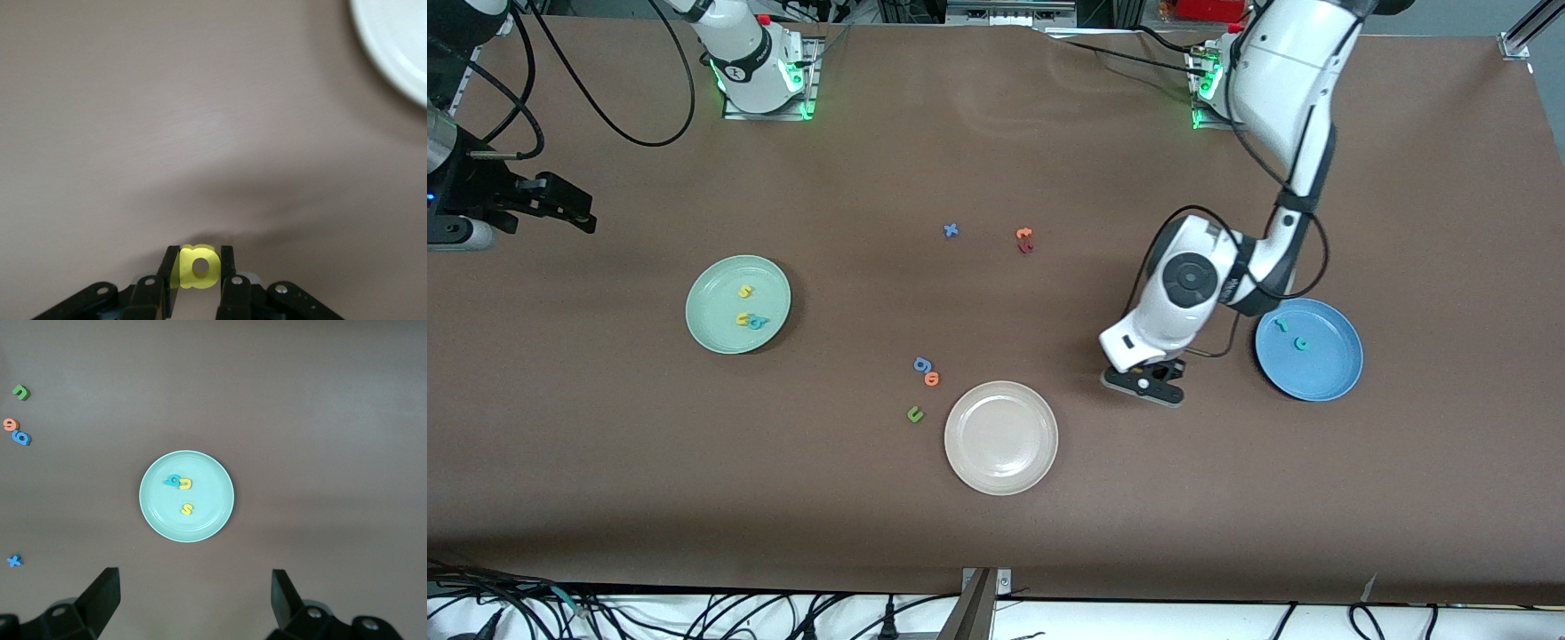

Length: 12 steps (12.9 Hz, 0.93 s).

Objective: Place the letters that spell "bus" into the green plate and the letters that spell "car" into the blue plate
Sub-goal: 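Carry the yellow letter with the left gripper over the blue plate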

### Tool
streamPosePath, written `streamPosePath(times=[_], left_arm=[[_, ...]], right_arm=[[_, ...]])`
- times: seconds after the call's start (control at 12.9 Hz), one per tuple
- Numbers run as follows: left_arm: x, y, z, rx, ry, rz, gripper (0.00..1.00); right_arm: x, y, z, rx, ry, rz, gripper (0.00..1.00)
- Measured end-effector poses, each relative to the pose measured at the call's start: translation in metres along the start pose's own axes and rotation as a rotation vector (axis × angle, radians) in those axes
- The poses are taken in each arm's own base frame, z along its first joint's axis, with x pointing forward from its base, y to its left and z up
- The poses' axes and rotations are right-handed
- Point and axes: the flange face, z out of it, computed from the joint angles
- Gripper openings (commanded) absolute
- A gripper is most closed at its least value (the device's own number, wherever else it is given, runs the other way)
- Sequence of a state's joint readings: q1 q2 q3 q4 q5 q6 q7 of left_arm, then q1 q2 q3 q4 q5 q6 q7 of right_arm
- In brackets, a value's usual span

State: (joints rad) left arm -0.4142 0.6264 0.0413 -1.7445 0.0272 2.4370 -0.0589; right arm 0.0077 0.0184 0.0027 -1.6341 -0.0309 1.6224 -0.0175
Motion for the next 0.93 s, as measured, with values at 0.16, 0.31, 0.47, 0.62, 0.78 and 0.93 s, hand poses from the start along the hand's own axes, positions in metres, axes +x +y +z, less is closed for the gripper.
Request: streamPosePath(times=[0.16,0.31,0.47,0.62,0.78,0.93], left_arm=[[-0.013,-0.048,-0.018,0.003,-0.033,0.058,0.06],[-0.032,-0.09,-0.023,-0.005,-0.054,0.096,0.06],[-0.053,-0.121,-0.016,-0.036,-0.082,0.126,0.06],[-0.07,-0.146,-0.004,-0.048,-0.112,0.147,0.07],[-0.085,-0.171,0.004,-0.058,-0.133,0.176,0.08],[-0.098,-0.202,0.005,-0.057,-0.139,0.209,0.08]], right_arm=[[0.0,0.0,0.0,0.0,0.0,0.0,1.0],[0.0,0.0,0.0,0.0,0.001,0.0,1.0],[0.0,0.001,0.0,0.0,0.0,0.001,1.0],[0.0,0.002,0.0,0.0,0.0,0.003,1.0],[0.0,0.002,0.0,0.0,0.0,0.003,1.0],[0.0,0.002,0.0,0.0,-0.001,0.004,1.0]])
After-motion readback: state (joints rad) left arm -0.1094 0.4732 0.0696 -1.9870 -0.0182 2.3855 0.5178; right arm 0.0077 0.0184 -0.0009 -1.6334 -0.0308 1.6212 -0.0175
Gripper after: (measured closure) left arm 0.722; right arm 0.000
